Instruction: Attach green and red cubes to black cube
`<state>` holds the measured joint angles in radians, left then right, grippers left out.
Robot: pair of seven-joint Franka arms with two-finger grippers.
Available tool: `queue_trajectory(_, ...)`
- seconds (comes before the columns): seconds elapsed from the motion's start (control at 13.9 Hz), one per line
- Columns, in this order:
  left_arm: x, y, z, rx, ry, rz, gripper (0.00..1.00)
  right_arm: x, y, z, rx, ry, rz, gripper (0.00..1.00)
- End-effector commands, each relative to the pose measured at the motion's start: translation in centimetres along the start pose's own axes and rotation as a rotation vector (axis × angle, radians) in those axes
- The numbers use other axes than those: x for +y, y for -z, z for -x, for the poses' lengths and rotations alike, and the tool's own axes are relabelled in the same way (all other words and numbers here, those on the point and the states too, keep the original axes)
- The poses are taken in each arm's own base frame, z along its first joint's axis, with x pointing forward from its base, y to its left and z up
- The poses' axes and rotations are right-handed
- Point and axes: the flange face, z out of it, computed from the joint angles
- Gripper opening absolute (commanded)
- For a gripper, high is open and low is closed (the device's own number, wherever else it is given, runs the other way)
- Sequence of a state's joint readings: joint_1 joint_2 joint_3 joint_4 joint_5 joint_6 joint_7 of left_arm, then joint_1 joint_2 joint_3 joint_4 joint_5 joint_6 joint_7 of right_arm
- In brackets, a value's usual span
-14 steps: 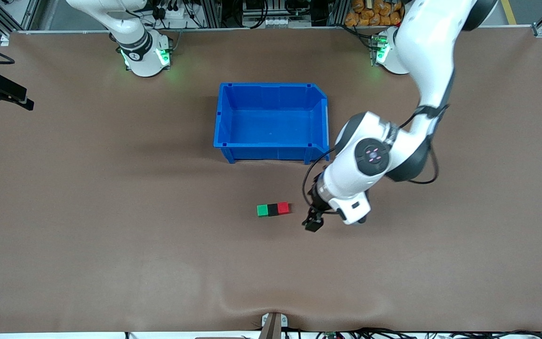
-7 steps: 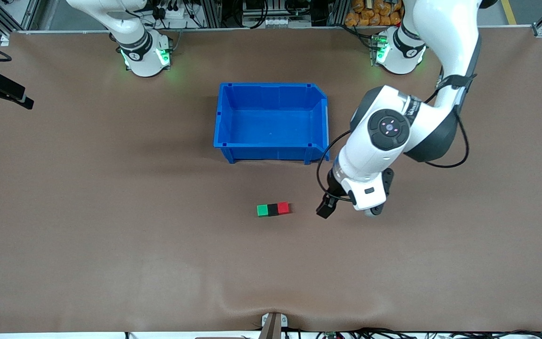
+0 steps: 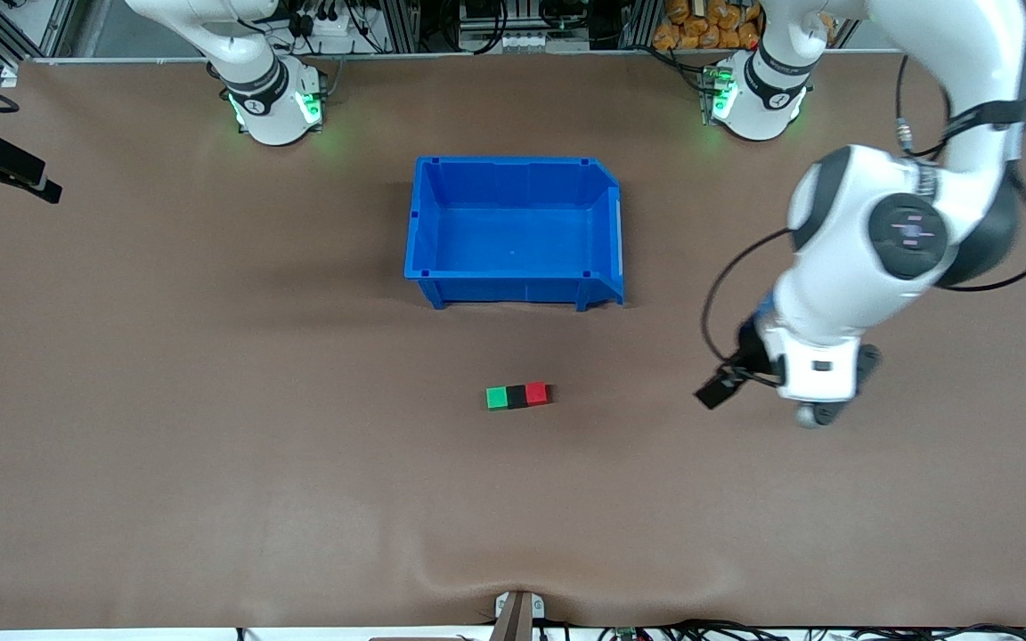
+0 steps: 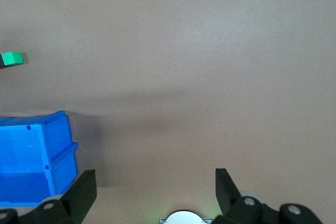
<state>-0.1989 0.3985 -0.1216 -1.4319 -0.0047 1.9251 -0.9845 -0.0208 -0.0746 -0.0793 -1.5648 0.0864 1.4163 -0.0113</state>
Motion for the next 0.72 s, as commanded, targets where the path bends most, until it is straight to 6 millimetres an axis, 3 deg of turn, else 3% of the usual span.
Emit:
queue_trajectory(0.0, -3.4, 4.3, -0.9, 0.013, -0.102, -0.025, 1.00, -0.5, 0.1, 0.2, -0.006, -0.003, -0.007, 1.00)
queue_trajectory(0.22, -6.5, 8.4, -2.2, 0.004, -0.245, -0.068, 1.00, -0.5, -0.2, 0.0, -0.011, -0.004, -0.007, 1.00)
queue_trajectory(0.43, -8.4, 11.2, -2.1, -0.001, -0.510, -0.103, 1.00, -0.3, -0.1, 0.0, -0.005, -0.007, -0.004, 1.00)
queue_trajectory(0.58, -10.2, 12.7, -1.8, -0.016, -0.586, -0.117, 1.00, 0.1, 0.2, 0.0, 0.001, -0.014, -0.003, 1.00)
queue_trajectory(0.65, -11.4, 13.6, -0.8, -0.017, -0.590, -0.127, 1.00, 0.2, 0.2, 0.0, 0.001, -0.017, -0.005, 1.00)
